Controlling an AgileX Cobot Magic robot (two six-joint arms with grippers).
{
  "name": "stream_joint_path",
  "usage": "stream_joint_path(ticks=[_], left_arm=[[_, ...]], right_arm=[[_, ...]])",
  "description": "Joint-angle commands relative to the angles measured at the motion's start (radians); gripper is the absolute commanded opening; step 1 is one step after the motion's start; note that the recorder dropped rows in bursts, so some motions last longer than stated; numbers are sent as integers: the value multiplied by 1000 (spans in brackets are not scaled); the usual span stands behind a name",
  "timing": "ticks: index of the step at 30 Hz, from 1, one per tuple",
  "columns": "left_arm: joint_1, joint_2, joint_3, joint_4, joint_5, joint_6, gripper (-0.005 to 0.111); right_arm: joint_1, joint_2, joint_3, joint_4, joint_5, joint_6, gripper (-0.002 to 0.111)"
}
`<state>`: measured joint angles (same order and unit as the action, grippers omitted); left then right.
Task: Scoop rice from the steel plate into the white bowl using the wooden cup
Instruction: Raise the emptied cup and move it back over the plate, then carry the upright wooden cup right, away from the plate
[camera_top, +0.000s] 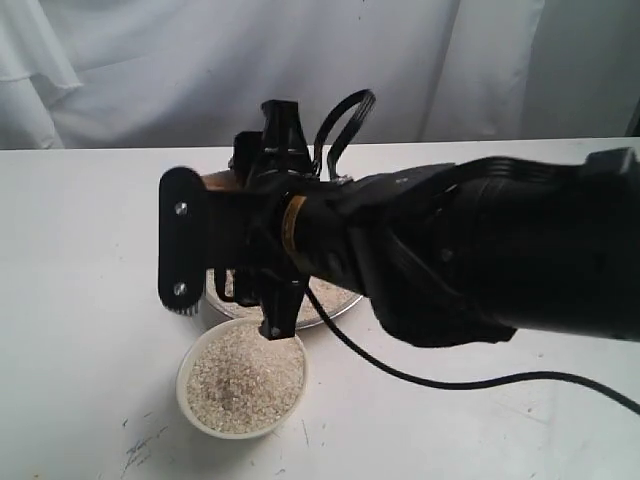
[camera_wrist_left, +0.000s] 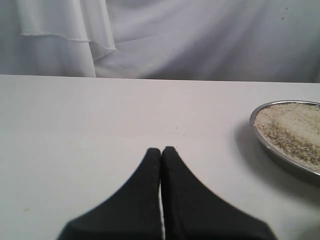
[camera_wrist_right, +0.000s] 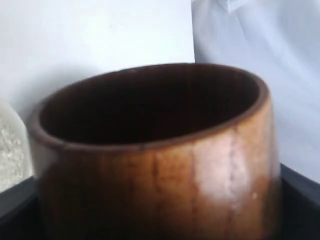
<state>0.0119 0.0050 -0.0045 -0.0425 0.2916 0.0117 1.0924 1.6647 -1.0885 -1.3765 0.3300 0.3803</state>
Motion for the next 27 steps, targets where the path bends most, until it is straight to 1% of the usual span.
stream_joint_path(ticks=[1,3,5,7,9,10,12,14,17,21,27], left_arm=[[-2,-5,5,-1,-6,-3,0],[-2,-5,5,-1,-6,-3,0],[-2,-5,5,-1,-6,-3,0],[-2,-5,5,-1,-6,-3,0],[-2,-5,5,-1,-6,-3,0],[-2,-5,5,-1,-6,-3,0],[-2,-5,5,-1,-6,-3,0],[-2,-5,5,-1,-6,-3,0],[-2,-5,5,-1,-6,-3,0],[-2,-5,5,-1,-6,-3,0],[-2,-5,5,-1,-6,-3,0]], right_arm=[[-46,-49,-9,81,-130,185,0],[-60,-60,-9,94,-151,201,0],[-86,-71,-5,154,-174,220,0],[-140,-92,16,233,-272,222,0],[-179,-103,34,278,-321,222,0],[-191,-107,43,294,-340,222,0],[-226,-112,70,304,-434,222,0],[-259,-112,95,334,-469,216,0],[-313,-112,128,454,-510,135,0],[-368,-112,167,568,-594,46,0],[-468,-112,240,771,-672,-163,0]])
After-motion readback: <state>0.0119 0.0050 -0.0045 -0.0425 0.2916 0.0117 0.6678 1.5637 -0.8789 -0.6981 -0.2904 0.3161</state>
